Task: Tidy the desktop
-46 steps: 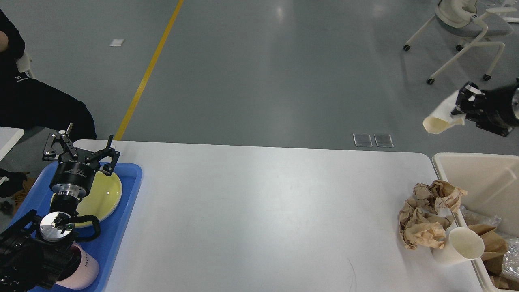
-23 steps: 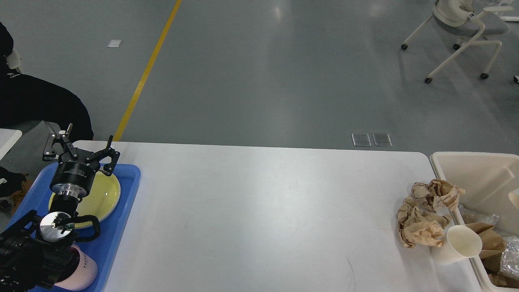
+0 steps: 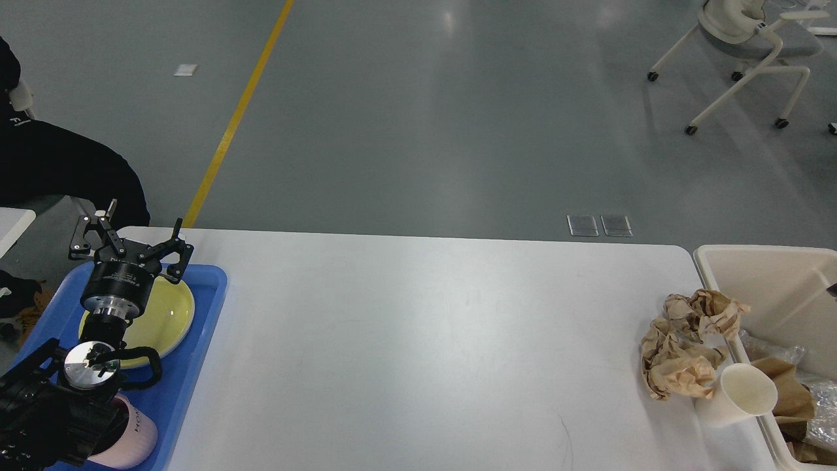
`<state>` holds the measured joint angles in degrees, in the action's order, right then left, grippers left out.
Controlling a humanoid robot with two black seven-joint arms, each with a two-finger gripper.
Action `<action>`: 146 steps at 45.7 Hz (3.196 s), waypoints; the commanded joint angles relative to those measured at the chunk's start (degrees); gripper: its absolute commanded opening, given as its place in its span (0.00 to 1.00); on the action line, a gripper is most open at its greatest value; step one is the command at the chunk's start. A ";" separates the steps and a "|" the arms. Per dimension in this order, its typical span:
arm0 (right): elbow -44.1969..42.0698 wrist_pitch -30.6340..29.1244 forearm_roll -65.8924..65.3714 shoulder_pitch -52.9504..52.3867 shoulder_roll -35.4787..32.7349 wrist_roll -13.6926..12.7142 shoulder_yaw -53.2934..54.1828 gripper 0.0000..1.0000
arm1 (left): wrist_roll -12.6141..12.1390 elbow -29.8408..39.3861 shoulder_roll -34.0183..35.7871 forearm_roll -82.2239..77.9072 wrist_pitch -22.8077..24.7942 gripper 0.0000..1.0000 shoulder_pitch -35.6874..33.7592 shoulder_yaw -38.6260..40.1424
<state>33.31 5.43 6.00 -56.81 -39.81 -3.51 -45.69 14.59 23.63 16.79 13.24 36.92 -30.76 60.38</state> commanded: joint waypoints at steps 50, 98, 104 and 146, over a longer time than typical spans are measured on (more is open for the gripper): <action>32.52 -42.17 -0.11 -46.56 -8.26 0.09 -26.30 1.00 | 0.00 0.01 0.00 0.03 -0.01 0.96 0.00 0.00; 31.38 -21.18 0.07 -16.76 -9.76 0.00 -12.68 0.68 | 0.00 0.01 0.00 0.03 -0.01 0.96 0.00 0.00; 31.29 -15.11 0.07 -13.95 -9.23 0.00 -11.27 0.69 | 0.00 -0.08 0.00 0.03 -0.01 0.96 0.00 0.00; 32.96 -24.58 1.21 -15.00 -11.42 0.09 -7.93 0.00 | 0.00 0.01 0.00 0.03 -0.01 0.96 0.00 0.00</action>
<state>66.13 -12.53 7.10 -70.81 -49.15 -3.45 -54.48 14.59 23.63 16.79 13.24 36.90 -30.76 60.38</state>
